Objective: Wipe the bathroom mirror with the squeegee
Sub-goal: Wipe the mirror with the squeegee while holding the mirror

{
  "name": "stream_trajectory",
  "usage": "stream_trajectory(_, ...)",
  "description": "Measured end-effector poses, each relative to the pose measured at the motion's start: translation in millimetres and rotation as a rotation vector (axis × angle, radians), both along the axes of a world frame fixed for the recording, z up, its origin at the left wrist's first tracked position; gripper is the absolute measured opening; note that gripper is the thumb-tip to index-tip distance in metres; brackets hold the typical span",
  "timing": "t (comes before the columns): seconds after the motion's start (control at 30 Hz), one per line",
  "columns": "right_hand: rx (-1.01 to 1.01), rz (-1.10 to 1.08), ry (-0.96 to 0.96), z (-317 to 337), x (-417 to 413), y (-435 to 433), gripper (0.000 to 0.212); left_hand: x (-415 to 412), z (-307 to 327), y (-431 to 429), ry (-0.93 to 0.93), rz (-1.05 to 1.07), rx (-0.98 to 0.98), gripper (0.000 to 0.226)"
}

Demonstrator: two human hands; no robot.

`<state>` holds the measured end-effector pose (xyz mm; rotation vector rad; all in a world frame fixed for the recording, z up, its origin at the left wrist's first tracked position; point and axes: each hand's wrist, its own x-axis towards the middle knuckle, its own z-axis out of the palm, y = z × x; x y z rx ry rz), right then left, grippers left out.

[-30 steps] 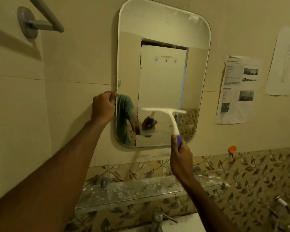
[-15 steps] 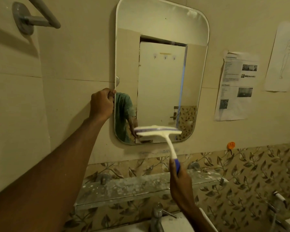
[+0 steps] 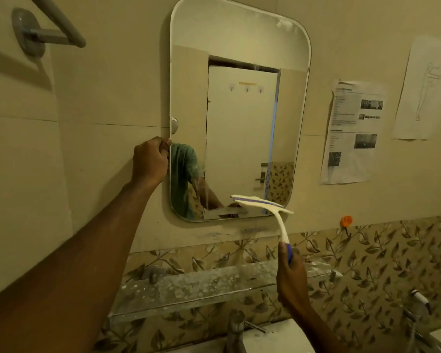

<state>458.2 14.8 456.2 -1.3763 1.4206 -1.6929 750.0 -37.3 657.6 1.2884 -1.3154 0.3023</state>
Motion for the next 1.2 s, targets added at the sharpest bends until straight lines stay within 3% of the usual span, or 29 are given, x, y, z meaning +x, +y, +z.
stream_trajectory(0.2,-0.188,-0.079,0.073,77.9,-16.1,-32.4,0.048,1.9,-1.0,-1.3,0.002,-0.009,0.004,0.039)
stream_trajectory(0.43,0.05,-0.01,-0.137,-17.6,32.6,-1.3,0.042,-2.0,-1.8,0.8,-0.007,0.026,-0.018,0.04)
stream_trajectory(0.53,0.123,0.044,-0.132,-34.6,48.3,16.1,0.049,-4.8,0.5,4.7,-0.002,0.025,-0.006,0.039)
stream_trajectory(0.77,-0.128,0.064,0.017,40.8,45.3,8.6,0.045,-3.3,-0.8,5.3,0.004,0.01,-0.004,0.038)
stream_trajectory(1.03,0.081,0.098,0.093,-35.3,49.5,25.6,0.049,-4.1,0.6,6.1,-0.001,0.018,-0.007,0.038)
stream_trajectory(1.2,-0.127,0.059,0.103,15.3,44.7,17.2,0.043,-3.1,-0.8,6.3,0.004,-0.005,-0.001,0.037)
